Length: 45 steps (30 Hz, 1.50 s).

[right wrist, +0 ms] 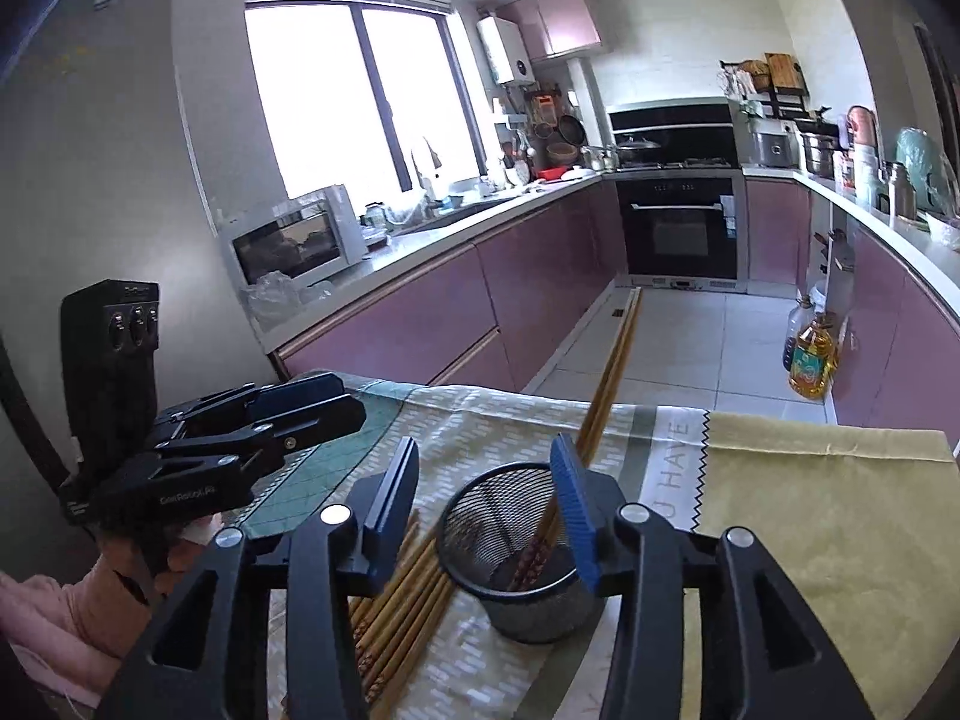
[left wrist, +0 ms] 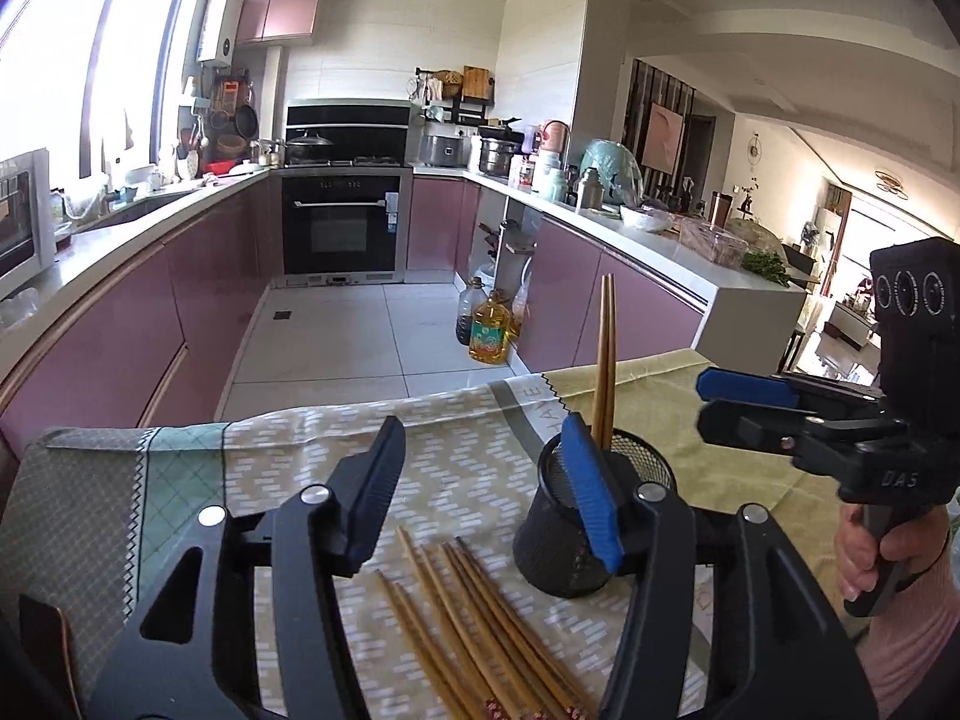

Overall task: Organize utensils
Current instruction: 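Lower the held chopsticks into the black mesh holder and open both tools, then move both tools back over the chopstick pile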

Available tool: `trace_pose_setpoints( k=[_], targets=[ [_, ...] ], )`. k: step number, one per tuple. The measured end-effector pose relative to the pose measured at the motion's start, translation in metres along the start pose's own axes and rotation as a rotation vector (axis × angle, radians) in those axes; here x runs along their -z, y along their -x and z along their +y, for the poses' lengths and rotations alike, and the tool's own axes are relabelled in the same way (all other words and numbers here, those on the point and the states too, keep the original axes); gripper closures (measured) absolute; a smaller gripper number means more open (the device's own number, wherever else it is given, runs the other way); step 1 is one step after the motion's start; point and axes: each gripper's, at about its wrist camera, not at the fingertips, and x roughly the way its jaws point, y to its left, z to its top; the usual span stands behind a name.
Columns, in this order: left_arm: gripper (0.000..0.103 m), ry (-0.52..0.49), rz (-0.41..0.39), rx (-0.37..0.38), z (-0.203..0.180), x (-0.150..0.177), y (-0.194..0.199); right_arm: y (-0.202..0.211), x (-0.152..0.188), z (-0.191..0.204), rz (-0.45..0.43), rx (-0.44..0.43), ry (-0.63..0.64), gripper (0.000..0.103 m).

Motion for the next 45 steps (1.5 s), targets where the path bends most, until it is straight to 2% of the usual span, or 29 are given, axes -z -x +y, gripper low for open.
trace_pose_setpoints(
  k=[2,6,9,11,17,26,31,37,45],
  targets=[
    [0.038,-0.007,0.001,-0.023,0.005,0.013,0.012,0.007,0.01,0.013,-0.003,-0.037,0.029,0.05],
    [0.037,-0.018,0.083,-0.062,0.011,0.043,0.014,-0.005,0.038,0.033,0.075,-0.057,0.056,0.049],
    [0.039,-0.016,0.171,-0.082,0.017,0.071,0.003,-0.029,0.063,0.039,0.172,-0.055,0.036,0.049],
    [0.043,-0.014,0.223,-0.09,0.02,0.09,-0.003,-0.046,0.078,0.04,0.235,-0.022,0.025,0.049],
    [0.049,0.016,0.323,-0.088,0.029,0.128,-0.016,-0.071,0.103,0.036,0.322,0.034,-0.009,0.055],
    [0.057,0.023,0.374,-0.072,0.031,0.139,-0.024,-0.082,0.108,0.042,0.348,0.081,0.011,0.059],
    [0.059,0.029,0.381,-0.063,0.034,0.141,-0.025,-0.086,0.111,0.042,0.364,0.097,0.015,0.062],
    [0.067,0.044,0.389,-0.054,0.041,0.141,-0.025,-0.087,0.112,0.04,0.373,0.112,0.02,0.064],
    [0.066,0.041,0.397,-0.055,0.042,0.141,-0.03,-0.091,0.11,0.044,0.381,0.131,0.04,0.064]
  ],
)
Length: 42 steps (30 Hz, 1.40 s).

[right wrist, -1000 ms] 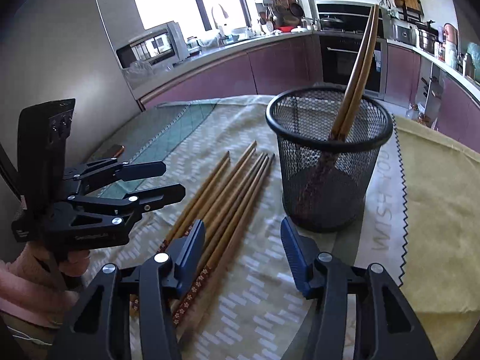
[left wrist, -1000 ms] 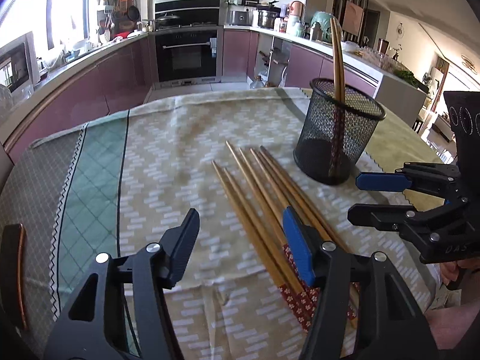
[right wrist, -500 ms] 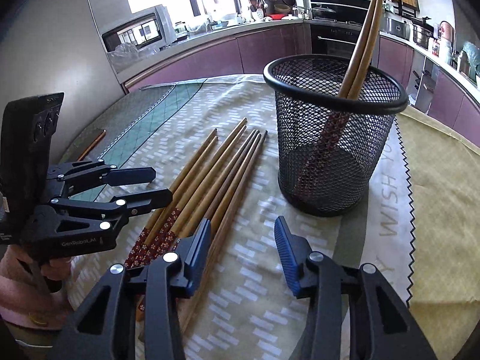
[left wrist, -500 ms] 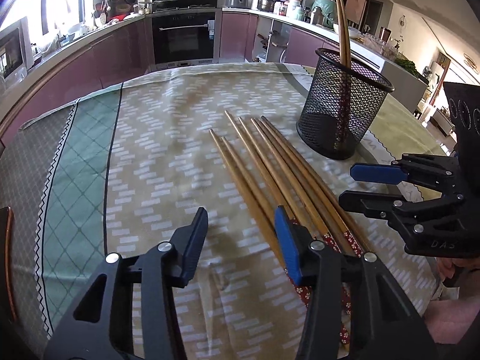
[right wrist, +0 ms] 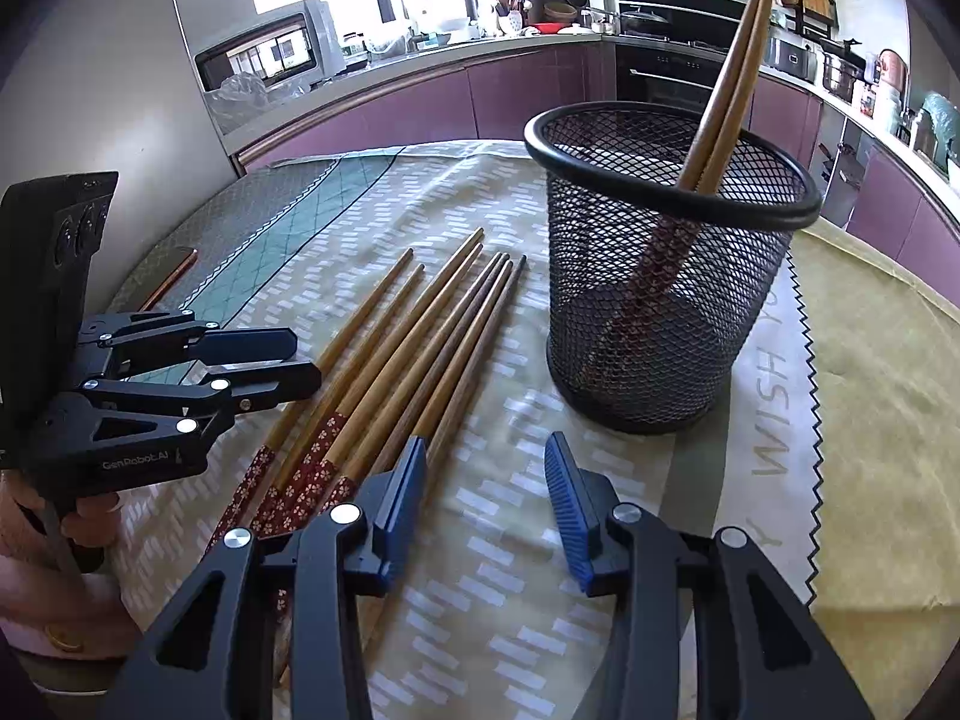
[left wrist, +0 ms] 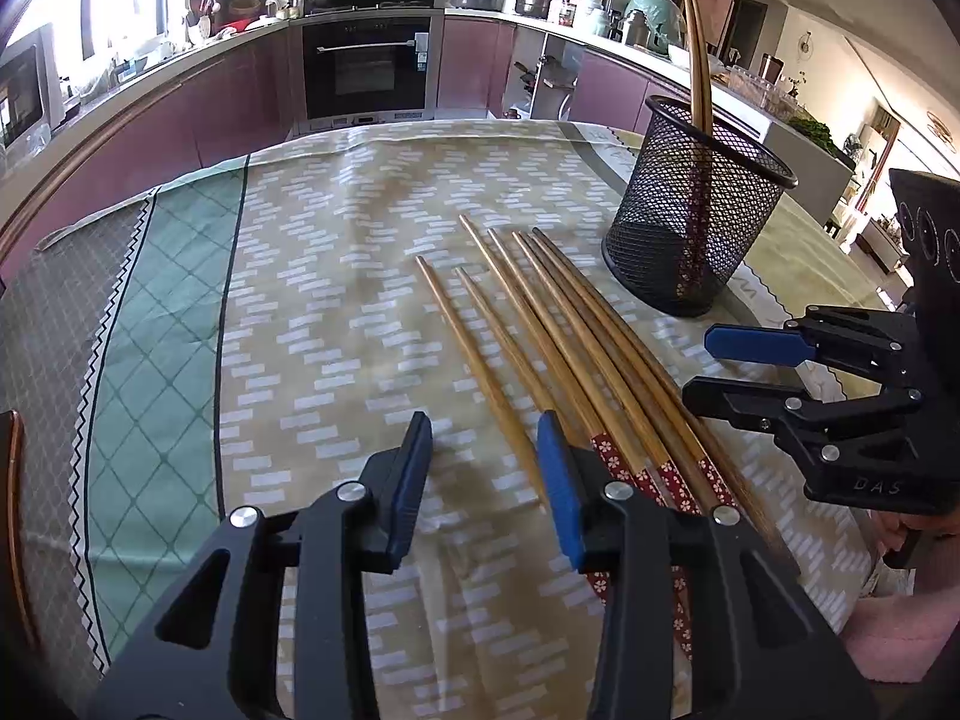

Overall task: Organize utensils
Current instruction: 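Move both tools back over the chopstick pile, then grasp a chopstick with the left tool while the right tool grasps another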

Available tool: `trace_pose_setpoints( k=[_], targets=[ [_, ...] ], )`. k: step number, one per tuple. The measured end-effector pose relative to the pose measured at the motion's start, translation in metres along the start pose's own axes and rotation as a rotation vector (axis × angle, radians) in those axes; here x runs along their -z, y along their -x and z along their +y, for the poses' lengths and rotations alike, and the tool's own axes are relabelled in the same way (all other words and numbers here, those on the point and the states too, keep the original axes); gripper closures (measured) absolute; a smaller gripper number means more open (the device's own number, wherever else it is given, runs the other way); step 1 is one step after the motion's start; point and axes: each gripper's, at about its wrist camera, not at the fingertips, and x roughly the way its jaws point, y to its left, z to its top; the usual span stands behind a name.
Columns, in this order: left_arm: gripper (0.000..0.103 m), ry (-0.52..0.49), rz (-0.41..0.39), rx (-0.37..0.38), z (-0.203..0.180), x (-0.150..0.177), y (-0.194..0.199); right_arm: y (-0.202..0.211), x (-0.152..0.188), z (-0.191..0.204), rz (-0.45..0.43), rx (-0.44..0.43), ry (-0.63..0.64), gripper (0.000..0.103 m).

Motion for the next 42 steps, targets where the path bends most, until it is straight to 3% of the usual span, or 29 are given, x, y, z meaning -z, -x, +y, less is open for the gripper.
trace_pose_setpoints(
  k=[11,15,21,24,29,37,42],
  targets=[
    [0.069,0.002,0.006,-0.004,0.002,-0.005,-0.006,-0.006,-0.005,0.005,0.016,0.026,0.015,0.064],
    [0.071,-0.001,0.008,-0.01,0.002,-0.008,-0.009,-0.012,-0.008,0.01,0.025,0.04,0.033,0.071],
    [0.082,0.013,0.015,-0.017,0.004,-0.016,-0.017,-0.02,-0.017,0.012,0.025,0.038,0.016,0.084],
    [0.089,0.031,0.017,-0.014,0.006,-0.018,-0.019,-0.022,-0.018,0.01,0.022,0.019,-0.01,0.092],
    [0.095,0.069,0.007,-0.019,0.007,-0.017,-0.02,-0.019,-0.015,-0.001,0.013,-0.029,-0.088,0.096],
    [0.095,0.073,-0.035,0.022,0.005,-0.012,-0.003,0.0,-0.013,-0.007,-0.039,-0.09,-0.101,0.097],
    [0.095,0.033,-0.003,0.064,-0.004,-0.006,-0.007,-0.001,-0.011,-0.002,-0.001,-0.125,-0.053,0.097]
  ],
)
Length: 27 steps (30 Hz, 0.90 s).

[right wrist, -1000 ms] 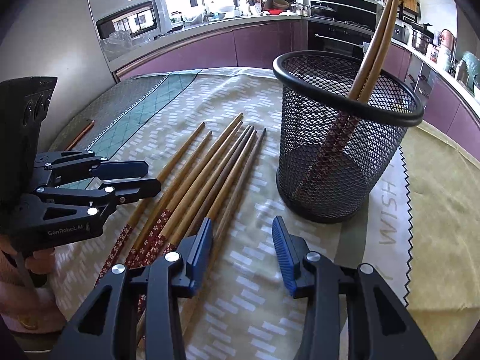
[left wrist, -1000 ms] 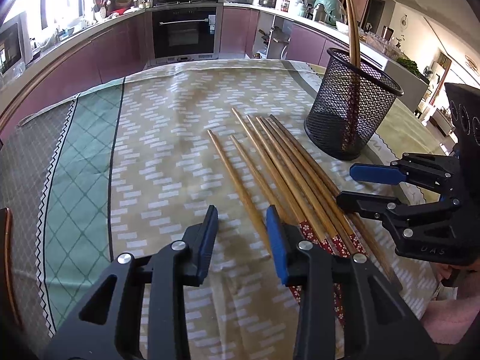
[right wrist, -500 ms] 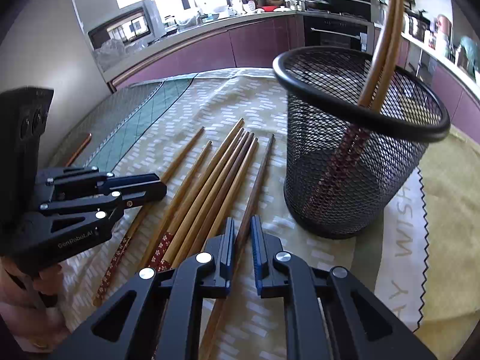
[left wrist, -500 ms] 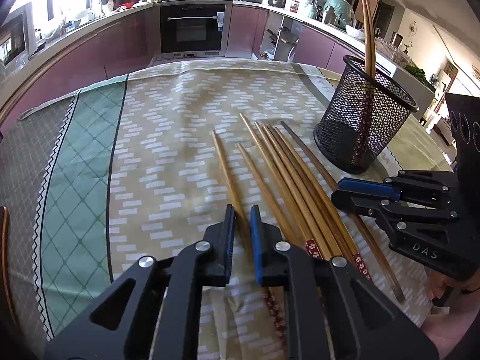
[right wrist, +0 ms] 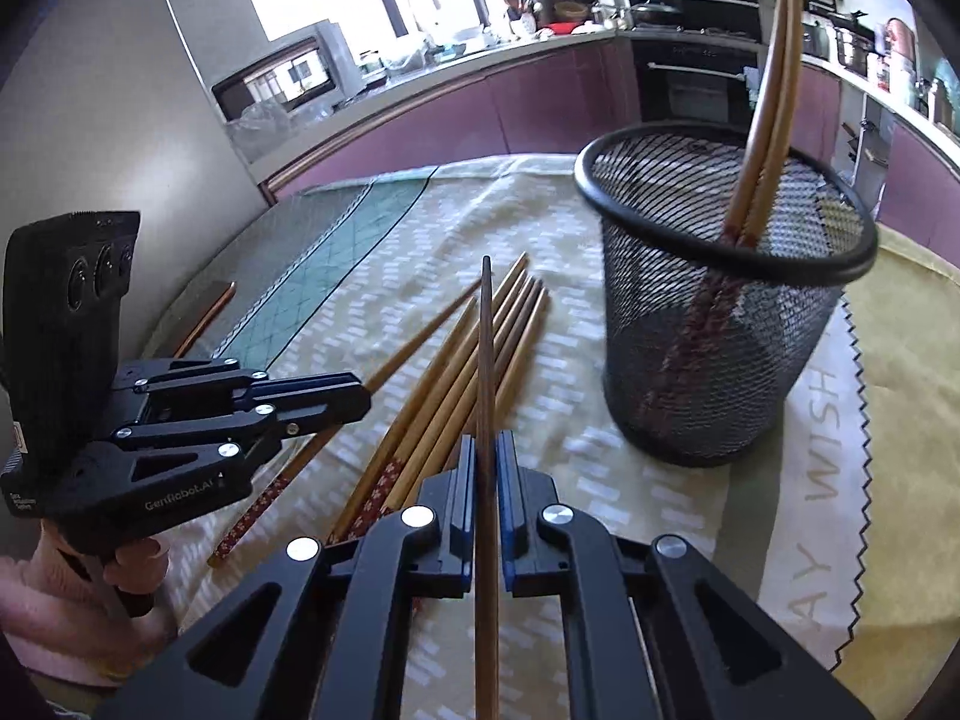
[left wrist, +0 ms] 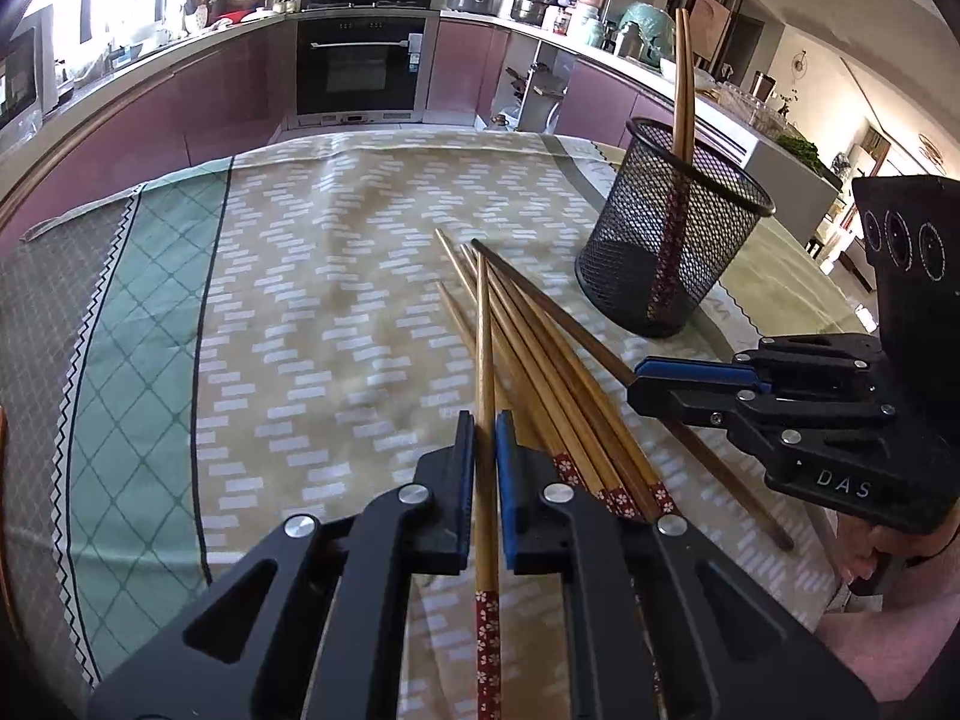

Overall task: Organize utensils
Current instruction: 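Grasp a chopstick with the left tool while the right tool grasps another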

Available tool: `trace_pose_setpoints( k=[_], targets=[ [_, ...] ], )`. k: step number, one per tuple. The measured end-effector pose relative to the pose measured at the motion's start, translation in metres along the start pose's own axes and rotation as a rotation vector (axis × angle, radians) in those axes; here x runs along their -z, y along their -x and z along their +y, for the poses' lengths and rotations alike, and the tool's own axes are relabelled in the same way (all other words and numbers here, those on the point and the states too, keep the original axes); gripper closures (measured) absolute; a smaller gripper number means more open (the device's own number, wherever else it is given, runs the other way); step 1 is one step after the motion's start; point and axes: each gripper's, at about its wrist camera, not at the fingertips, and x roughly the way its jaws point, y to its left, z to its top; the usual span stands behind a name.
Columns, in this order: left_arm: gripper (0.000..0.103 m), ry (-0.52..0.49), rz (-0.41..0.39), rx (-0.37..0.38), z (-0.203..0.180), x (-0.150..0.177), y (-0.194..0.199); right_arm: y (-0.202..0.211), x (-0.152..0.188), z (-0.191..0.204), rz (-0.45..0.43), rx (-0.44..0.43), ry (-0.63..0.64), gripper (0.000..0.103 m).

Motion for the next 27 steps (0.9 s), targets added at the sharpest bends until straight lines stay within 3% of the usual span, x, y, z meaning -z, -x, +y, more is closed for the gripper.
trace_pose_setpoints(
  k=[8,13,17,27],
  targets=[
    [0.094,-0.027,0.035,-0.004,0.0,0.0,-0.01,-0.009,-0.002,0.002,0.045,0.028,0.025,0.093],
    [0.095,-0.025,0.04,-0.001,0.0,-0.005,-0.013,-0.014,-0.004,0.001,0.054,0.019,0.025,0.096],
    [0.095,-0.021,0.025,-0.005,-0.001,-0.006,-0.008,-0.001,-0.003,0.004,0.004,0.002,0.036,0.097],
    [0.095,-0.021,-0.115,0.141,-0.01,-0.028,0.055,0.068,-0.007,-0.007,-0.208,-0.03,0.022,0.097]
  ],
)
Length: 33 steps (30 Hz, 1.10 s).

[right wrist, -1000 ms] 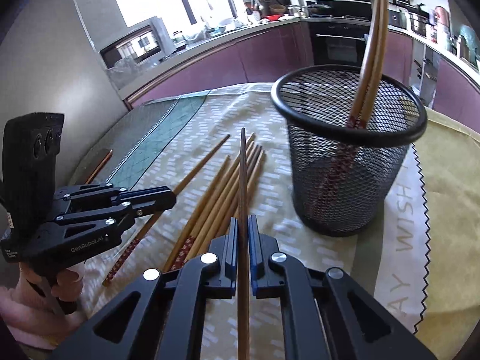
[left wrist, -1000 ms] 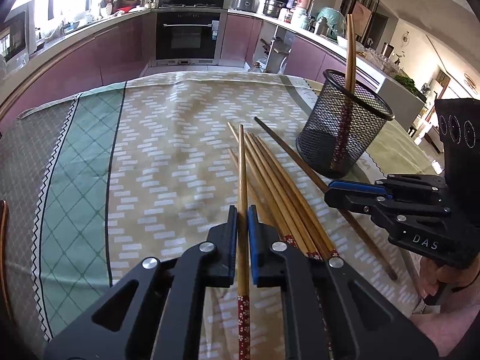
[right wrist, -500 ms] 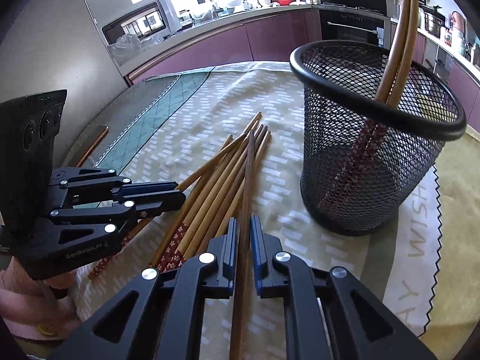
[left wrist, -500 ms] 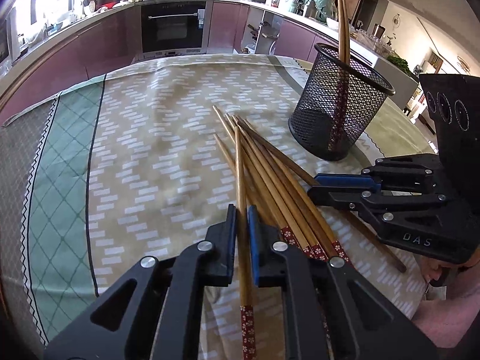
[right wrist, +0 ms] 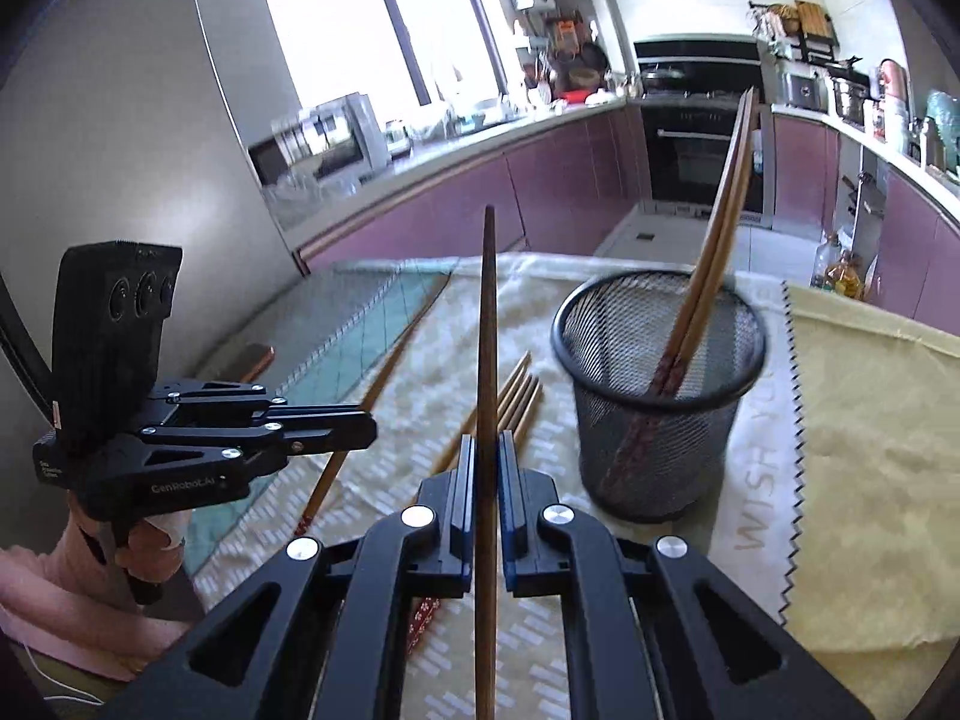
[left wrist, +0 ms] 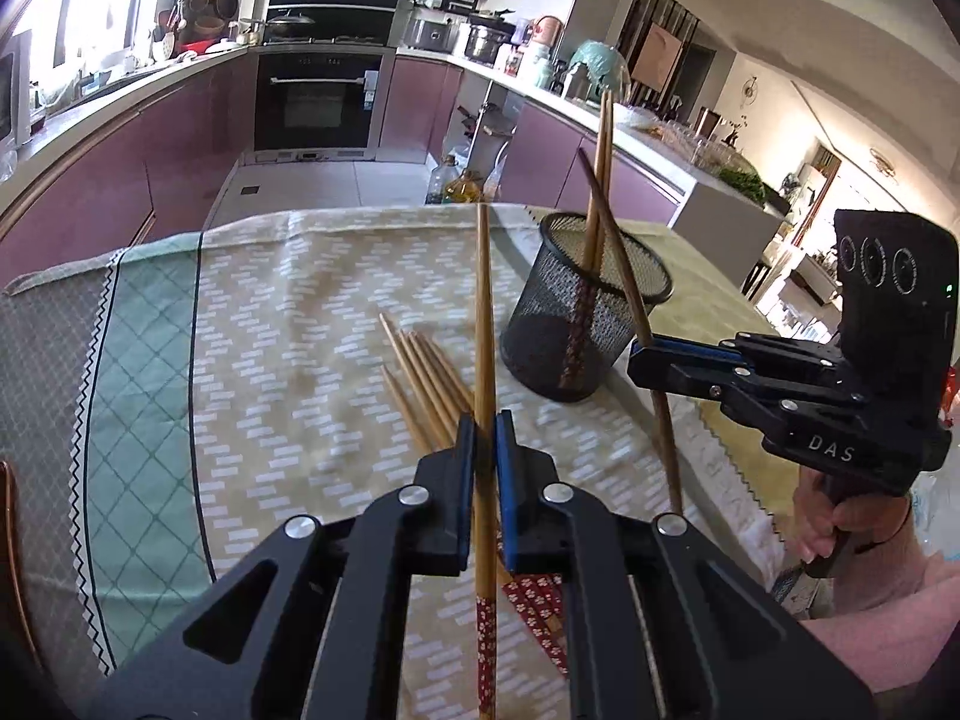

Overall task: Organize utensils
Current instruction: 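Grasp a chopstick with the left tool while the right tool grasps another, then lower both held chopsticks into the black mesh holder and open both tools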

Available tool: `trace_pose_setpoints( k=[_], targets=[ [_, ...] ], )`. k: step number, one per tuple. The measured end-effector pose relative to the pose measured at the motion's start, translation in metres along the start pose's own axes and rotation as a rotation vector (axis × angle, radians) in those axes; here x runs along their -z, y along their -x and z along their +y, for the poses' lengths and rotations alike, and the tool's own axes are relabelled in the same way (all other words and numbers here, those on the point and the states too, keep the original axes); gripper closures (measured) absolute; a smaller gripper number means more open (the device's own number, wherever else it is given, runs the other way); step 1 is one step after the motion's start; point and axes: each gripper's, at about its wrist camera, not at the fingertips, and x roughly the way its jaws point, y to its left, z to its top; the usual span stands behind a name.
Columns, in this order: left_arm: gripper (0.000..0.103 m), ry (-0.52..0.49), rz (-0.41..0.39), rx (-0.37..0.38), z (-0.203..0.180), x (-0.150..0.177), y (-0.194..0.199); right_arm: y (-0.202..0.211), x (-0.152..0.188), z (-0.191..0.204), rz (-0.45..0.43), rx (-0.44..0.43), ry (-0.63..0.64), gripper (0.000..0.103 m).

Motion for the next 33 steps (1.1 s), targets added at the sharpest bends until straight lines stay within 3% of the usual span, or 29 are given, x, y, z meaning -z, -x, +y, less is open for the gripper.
trace_pose_setpoints(
  k=[10,25,33],
  targets=[
    [0.096,-0.01,-0.146,0.111,-0.016,-0.029,0.049,0.051,-0.023,-0.018,-0.17,0.004,-0.023,0.097],
    [0.096,-0.028,-0.338,0.122,-0.05,-0.107,0.058,0.089,-0.08,-0.027,-0.31,0.052,0.02,0.097],
    [0.096,-0.036,-0.386,0.1,-0.065,-0.139,0.042,0.086,-0.094,-0.042,-0.341,0.097,0.015,0.097]
  ],
)
